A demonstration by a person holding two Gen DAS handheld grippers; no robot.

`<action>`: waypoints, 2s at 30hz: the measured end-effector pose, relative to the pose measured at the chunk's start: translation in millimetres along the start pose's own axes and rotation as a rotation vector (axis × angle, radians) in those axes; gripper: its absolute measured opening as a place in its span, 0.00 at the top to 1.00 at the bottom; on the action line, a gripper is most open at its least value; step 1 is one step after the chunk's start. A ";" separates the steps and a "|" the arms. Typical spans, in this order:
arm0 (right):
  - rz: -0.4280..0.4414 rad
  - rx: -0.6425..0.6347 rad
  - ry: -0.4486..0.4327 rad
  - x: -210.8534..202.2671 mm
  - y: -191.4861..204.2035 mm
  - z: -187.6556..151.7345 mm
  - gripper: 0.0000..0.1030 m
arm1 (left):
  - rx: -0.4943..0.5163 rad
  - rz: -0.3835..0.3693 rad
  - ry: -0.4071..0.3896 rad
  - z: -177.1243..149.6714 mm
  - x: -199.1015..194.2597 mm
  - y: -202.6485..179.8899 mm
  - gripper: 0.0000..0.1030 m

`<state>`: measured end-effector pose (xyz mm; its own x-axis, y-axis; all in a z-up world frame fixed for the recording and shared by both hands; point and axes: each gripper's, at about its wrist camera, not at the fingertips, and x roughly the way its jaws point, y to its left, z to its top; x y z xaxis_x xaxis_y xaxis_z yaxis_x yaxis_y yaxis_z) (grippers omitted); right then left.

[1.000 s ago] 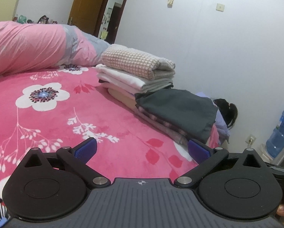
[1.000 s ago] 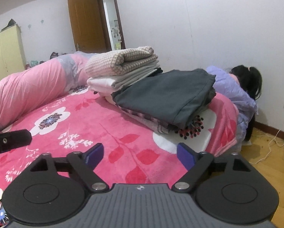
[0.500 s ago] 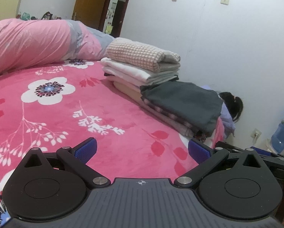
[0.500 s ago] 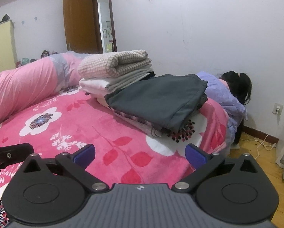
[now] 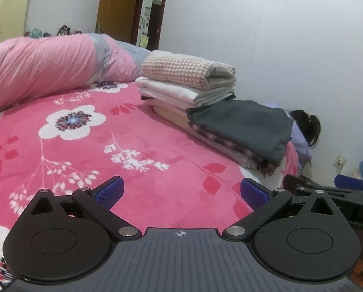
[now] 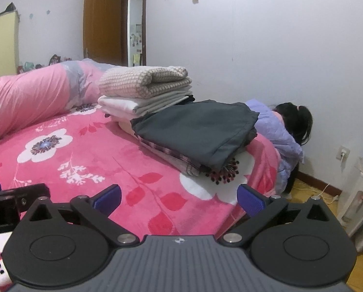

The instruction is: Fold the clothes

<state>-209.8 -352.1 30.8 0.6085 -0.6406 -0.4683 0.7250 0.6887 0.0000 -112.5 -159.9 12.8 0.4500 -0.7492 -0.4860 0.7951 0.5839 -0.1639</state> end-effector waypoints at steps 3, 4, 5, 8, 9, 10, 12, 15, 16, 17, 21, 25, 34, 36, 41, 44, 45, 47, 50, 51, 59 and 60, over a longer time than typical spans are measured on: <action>-0.019 -0.013 0.008 -2.2 1.2 -3.4 0.00 | -0.015 -0.021 0.029 -1.4 3.3 -1.0 0.00; -0.025 -0.015 0.012 -2.2 1.3 -4.4 0.00 | -0.016 -0.019 0.038 -1.9 4.8 -2.0 0.00; -0.029 -0.014 0.018 -1.8 1.2 -5.3 0.00 | -0.016 -0.016 0.047 -2.4 6.2 -3.1 0.00; -0.052 -0.001 0.043 1.7 -0.1 -7.1 0.00 | 0.011 0.010 0.056 -4.7 8.9 -9.2 0.00; -0.063 0.006 0.051 2.6 -0.7 -7.5 0.00 | 0.022 0.022 0.057 -5.4 10.0 -11.6 0.00; -0.074 0.013 0.055 2.9 -1.3 -7.9 0.00 | 0.032 0.031 0.055 -6.0 10.6 -13.7 0.00; -0.090 0.024 0.061 3.7 -2.7 -7.7 0.00 | 0.043 0.033 0.051 -7.2 11.1 -16.1 0.00; -0.111 0.034 0.067 4.2 -6.0 -7.9 0.00 | 0.048 0.038 0.044 -9.0 11.5 -17.6 0.00; -0.116 0.036 0.069 4.4 -7.3 -8.0 0.00 | 0.048 0.046 0.045 -9.6 12.0 -18.1 0.00; -0.119 0.040 0.072 4.8 -9.1 -8.0 0.00 | 0.045 0.049 0.050 -10.0 12.9 -18.5 0.00; -0.129 0.056 0.080 5.0 -15.2 -8.1 0.00 | 0.025 0.050 0.066 -10.1 15.0 -18.2 0.00; -0.138 0.062 0.081 3.6 -17.9 -8.8 0.00 | 0.013 0.048 0.060 -9.2 15.2 -17.9 0.00; -0.127 0.047 0.087 5.3 -14.4 -9.2 0.00 | -0.018 0.053 0.075 -8.7 19.6 -13.4 0.00; -0.127 0.038 0.084 5.8 -13.0 -8.9 0.00 | -0.017 0.056 0.075 -8.6 19.8 -13.1 0.00; -0.125 0.034 0.083 5.8 -11.8 -8.2 0.00 | -0.019 0.057 0.073 -7.8 19.4 -12.6 0.00; -0.125 0.032 0.081 5.3 -11.2 -7.7 0.00 | -0.024 0.056 0.079 -7.0 20.0 -11.5 0.00; -0.125 0.032 0.081 5.3 -11.1 -7.5 0.00 | -0.025 0.056 0.080 -6.6 20.0 -11.4 0.00; -0.125 0.031 0.079 5.2 -11.0 -7.0 0.00 | -0.026 0.055 0.081 -5.9 19.9 -11.4 0.00; -0.125 0.030 0.078 5.2 -10.7 -6.3 0.00 | -0.025 0.055 0.080 -5.5 19.4 -11.9 0.00; -0.125 0.030 0.077 5.2 -10.7 -6.0 0.00 | -0.025 0.055 0.080 -5.4 19.3 -12.0 0.00; -0.125 0.027 0.074 5.3 -10.2 -3.6 0.00 | -0.027 0.055 0.079 -4.7 19.3 -11.0 0.00; -0.126 0.026 0.073 5.3 -9.9 -3.4 0.00 | -0.027 0.055 0.078 -4.7 19.2 -10.8 0.00</action>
<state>-214.9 -361.1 25.4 0.4876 -0.6943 -0.5293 0.8029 0.5947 -0.0404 -114.4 -179.1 1.2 0.4589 -0.6894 -0.5605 0.7582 0.6327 -0.1575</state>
